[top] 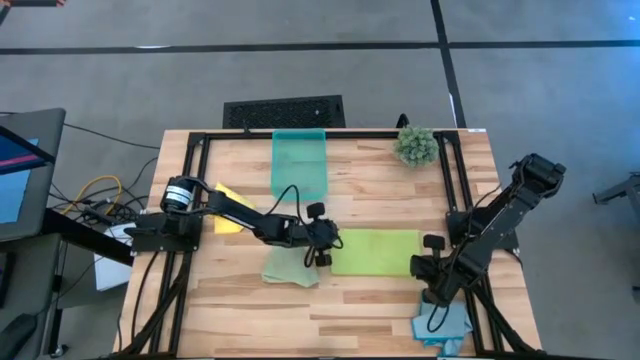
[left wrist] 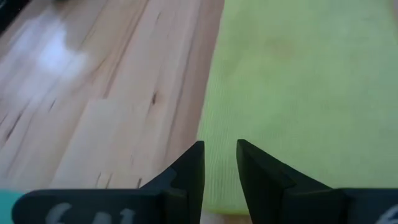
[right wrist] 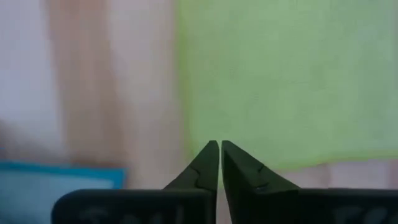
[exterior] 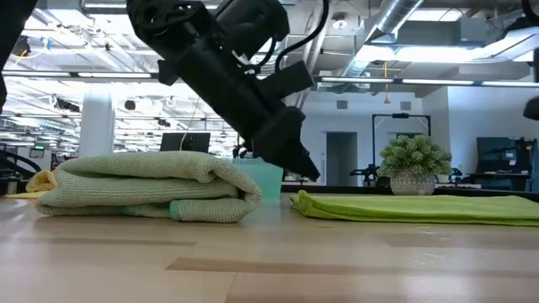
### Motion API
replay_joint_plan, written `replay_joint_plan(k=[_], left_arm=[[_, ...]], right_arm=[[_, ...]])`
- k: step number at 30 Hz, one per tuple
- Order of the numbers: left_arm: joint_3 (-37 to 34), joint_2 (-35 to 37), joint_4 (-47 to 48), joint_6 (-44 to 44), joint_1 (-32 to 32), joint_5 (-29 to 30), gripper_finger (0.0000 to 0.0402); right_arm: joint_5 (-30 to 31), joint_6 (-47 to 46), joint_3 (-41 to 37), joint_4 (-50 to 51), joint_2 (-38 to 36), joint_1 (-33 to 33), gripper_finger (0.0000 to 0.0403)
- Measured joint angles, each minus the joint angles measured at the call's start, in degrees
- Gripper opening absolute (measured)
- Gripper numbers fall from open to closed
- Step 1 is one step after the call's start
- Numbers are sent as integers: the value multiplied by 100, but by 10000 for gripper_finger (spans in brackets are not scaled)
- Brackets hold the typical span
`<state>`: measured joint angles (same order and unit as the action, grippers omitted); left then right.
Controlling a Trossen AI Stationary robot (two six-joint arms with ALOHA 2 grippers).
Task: Fold microfiber towels
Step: Fold the light green microfiber cloth
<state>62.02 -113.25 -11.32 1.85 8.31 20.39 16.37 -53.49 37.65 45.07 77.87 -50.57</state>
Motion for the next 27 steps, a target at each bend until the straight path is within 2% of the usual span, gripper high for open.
replay_joint_plan(k=[4,10,13,16,20,27], left_arm=[[-3,-30,46,-69,1,-153,86],[-127,-33,38,-55,-33,-162,86],[-220,-33,26,-45,-33,-217,86],[-296,-37,43,4,-32,-256,86],[-394,-37,45,30,-32,-375,86],[-344,2,118,186,86,482,86]], right_arm=[[860,-55,-176,147,0,259,57],[1009,-659,-566,147,0,1219,46],[977,-879,-734,160,0,1651,30],[526,-837,-837,166,0,1941,12],[431,-770,-887,178,-14,2071,6],[387,-757,-862,133,-4,1866,26]])
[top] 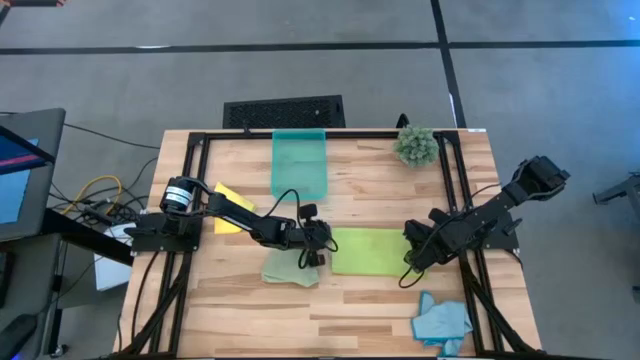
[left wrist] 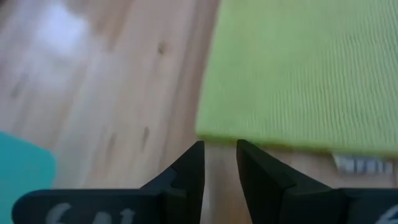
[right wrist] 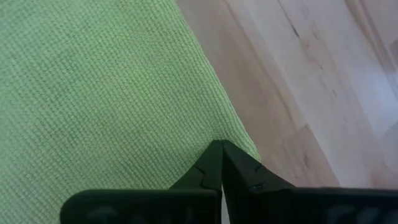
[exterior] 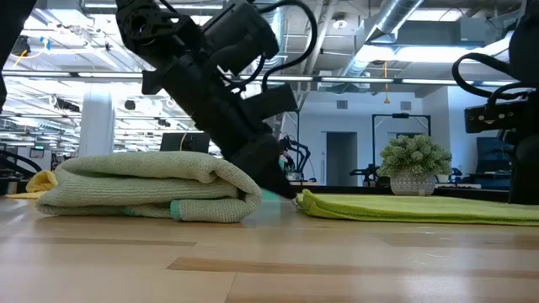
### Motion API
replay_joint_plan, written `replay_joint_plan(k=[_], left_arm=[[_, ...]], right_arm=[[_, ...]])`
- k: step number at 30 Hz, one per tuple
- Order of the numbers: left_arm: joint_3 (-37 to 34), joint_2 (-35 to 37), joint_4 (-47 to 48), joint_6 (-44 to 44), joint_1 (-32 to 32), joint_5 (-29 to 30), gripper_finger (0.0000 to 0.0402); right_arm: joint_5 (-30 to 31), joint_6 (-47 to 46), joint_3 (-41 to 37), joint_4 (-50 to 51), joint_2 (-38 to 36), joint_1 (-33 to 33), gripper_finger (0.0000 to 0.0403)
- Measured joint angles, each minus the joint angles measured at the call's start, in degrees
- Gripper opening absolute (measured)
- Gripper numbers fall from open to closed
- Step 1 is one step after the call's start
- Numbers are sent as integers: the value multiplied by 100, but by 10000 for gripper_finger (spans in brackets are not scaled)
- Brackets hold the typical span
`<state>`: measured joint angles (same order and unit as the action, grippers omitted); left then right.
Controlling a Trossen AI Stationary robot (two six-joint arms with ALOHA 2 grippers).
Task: Fold microfiber towels
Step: Fold the light green microfiber cloth
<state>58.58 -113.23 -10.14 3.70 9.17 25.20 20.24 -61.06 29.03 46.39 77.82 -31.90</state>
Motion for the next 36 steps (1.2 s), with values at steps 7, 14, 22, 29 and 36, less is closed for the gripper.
replay_joint_plan(k=[7,14,22,29,36], left_arm=[[168,-80,-692,-86,3,-548,86],[188,-572,-799,60,-224,-674,86],[169,-372,-252,-279,-215,-245,86],[156,59,-230,-626,49,-19,86],[169,12,-539,-723,134,-2185,86]], right_arm=[[22,0,3,-39,0,-111,10],[25,1,5,-37,4,-109,19],[-66,413,15,-130,0,-195,13],[-185,415,389,128,11,-440,26],[86,797,698,81,11,-603,42]])
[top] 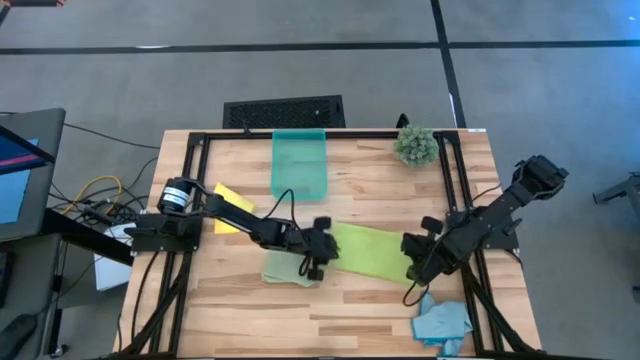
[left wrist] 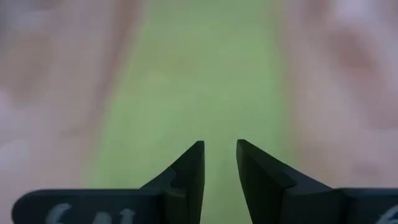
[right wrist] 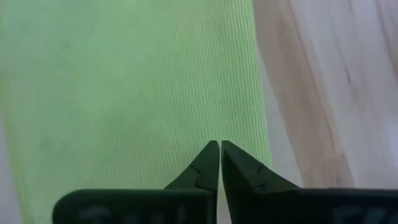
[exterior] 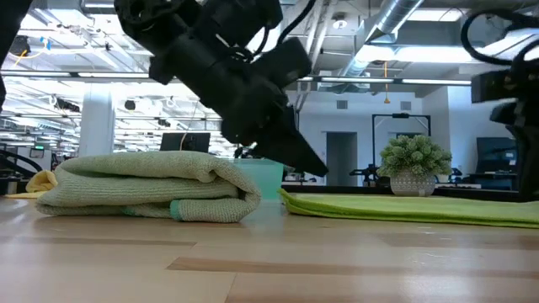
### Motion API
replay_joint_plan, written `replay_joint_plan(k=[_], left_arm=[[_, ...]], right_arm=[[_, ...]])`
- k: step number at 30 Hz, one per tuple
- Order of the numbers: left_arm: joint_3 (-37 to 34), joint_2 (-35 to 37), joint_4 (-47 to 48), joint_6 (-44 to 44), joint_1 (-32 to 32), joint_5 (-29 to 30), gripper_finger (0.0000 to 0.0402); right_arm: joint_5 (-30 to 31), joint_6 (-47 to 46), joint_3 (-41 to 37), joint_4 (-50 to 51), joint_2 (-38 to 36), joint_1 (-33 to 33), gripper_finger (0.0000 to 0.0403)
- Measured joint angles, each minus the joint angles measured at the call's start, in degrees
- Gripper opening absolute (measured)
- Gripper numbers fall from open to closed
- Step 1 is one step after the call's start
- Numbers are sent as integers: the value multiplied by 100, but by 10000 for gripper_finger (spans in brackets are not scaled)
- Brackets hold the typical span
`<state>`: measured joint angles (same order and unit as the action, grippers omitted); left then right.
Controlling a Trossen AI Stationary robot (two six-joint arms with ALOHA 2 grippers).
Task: Fold microfiber towels
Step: Fold the light green microfiber cloth
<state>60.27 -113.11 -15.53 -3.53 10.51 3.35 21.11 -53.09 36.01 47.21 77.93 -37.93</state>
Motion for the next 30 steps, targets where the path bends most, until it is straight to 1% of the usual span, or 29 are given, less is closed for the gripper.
replay_joint_plan(k=[2,4,6,8,11,14,16,18,20,21,22,23,24,25,26,27,30], left_arm=[[-2,-166,-29,85,-1,-461,86],[-2,-364,-113,118,-2,-701,86],[10,-447,-56,39,-5,-745,86],[26,-475,144,-200,-3,-543,86],[44,-450,473,-427,37,160,86],[30,-409,617,-443,34,1095,86],[20,-380,658,-441,21,1749,86],[-12,-311,807,-429,7,2584,86],[-28,-222,913,-420,-30,3341,86],[-28,-169,908,-420,-40,3626,86],[-28,-101,907,-412,-44,3835,86],[-28,-28,898,-376,-32,3921,86],[-26,28,846,-345,-19,3903,86],[-21,73,802,-329,8,3765,86],[-20,102,759,-328,15,3475,86],[-20,106,624,-330,24,3090,86],[-12,20,130,-333,2,1553,86]], right_arm=[[291,264,-41,-442,-2,20,44],[347,638,-168,-993,1,156,44],[133,931,-293,-1406,14,355,41],[-101,988,-417,-1633,15,519,35],[-404,854,-574,-1618,15,633,23],[-629,664,-650,-1792,-8,529,15],[-908,618,-662,-2142,-9,386,13],[-1123,750,-664,-2635,7,241,15],[-1161,935,-626,-3018,9,122,21],[-1155,984,-562,-3187,7,85,23],[-1124,997,-485,-3283,0,67,25],[-1068,1000,-433,-3313,-6,49,26],[-989,1002,-404,-3290,-5,32,26],[-945,1006,-393,-3244,-4,31,25],[-921,1009,-392,-3227,-4,38,23],[-917,1007,-386,-3191,-4,56,21],[-807,1008,-398,-3012,16,153,16]])
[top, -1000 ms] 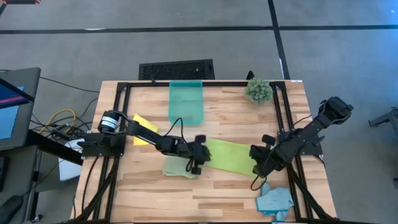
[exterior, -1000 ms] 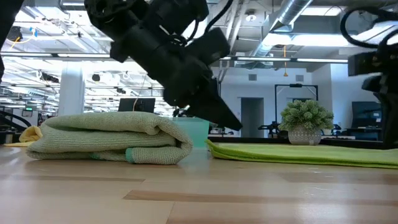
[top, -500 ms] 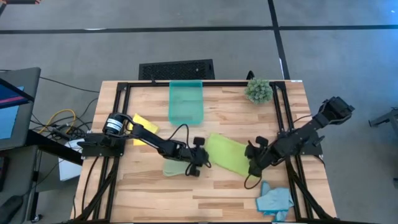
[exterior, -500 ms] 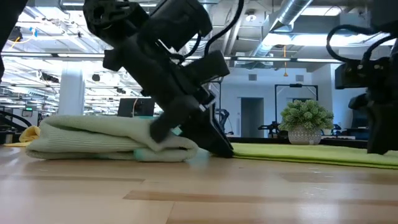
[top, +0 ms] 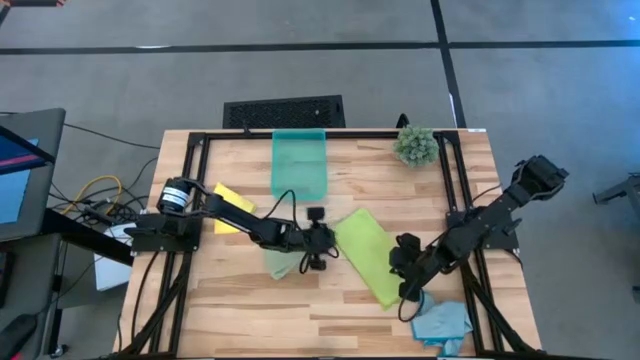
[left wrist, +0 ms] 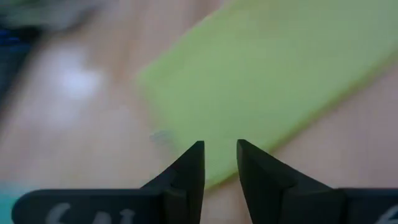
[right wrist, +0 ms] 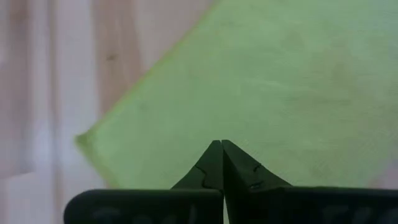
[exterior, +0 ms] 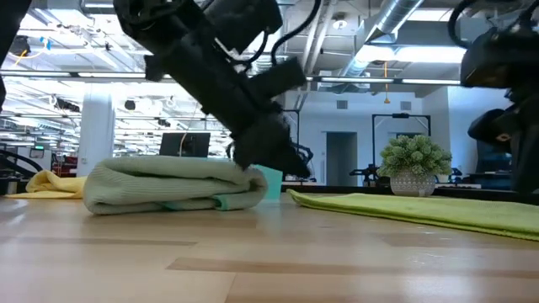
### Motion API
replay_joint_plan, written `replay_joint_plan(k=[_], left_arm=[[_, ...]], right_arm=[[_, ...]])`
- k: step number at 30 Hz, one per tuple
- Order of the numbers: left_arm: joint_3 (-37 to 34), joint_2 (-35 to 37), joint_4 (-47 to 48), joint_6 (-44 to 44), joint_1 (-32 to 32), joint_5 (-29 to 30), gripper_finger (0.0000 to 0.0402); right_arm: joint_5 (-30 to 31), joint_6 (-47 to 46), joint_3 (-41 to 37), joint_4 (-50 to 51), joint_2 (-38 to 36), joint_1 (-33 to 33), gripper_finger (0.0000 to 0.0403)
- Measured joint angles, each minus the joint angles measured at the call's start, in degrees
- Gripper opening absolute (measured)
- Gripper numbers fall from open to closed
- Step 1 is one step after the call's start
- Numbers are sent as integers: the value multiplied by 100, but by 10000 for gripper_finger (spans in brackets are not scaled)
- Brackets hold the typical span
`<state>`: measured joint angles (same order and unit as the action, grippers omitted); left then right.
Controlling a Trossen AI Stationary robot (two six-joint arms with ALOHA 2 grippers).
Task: Fold microfiber towels
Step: Fold the light green microfiber cloth
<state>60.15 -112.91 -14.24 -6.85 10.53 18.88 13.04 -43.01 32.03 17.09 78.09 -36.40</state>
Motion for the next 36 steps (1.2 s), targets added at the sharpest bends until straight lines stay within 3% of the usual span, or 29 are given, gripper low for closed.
replay_joint_plan(k=[2,5,12,18,22,27,31,36], left_arm=[[8,-192,-341,-46,-34,-763,86],[0,-561,-543,-169,-72,-762,86],[-1,-535,-127,-144,-232,1043,86],[0,-428,-187,-169,-296,2397,86],[-5,-409,-257,-175,-227,2026,86],[6,-424,-313,13,-180,1136,86],[6,-439,-264,158,-191,1095,86],[6,-439,-265,210,-186,1091,86]], right_arm=[[21,49,-119,-145,4,58,15],[-176,276,-304,-558,5,14,16],[-265,334,-629,-1463,4,-325,21],[-29,1187,-634,-2316,4,-184,21],[-76,1574,-631,-2735,1,-96,34],[-718,1609,-631,-3361,1,-281,77],[-466,1655,-630,-3506,58,-564,115],[-230,1807,-381,-3523,786,-728,140]])
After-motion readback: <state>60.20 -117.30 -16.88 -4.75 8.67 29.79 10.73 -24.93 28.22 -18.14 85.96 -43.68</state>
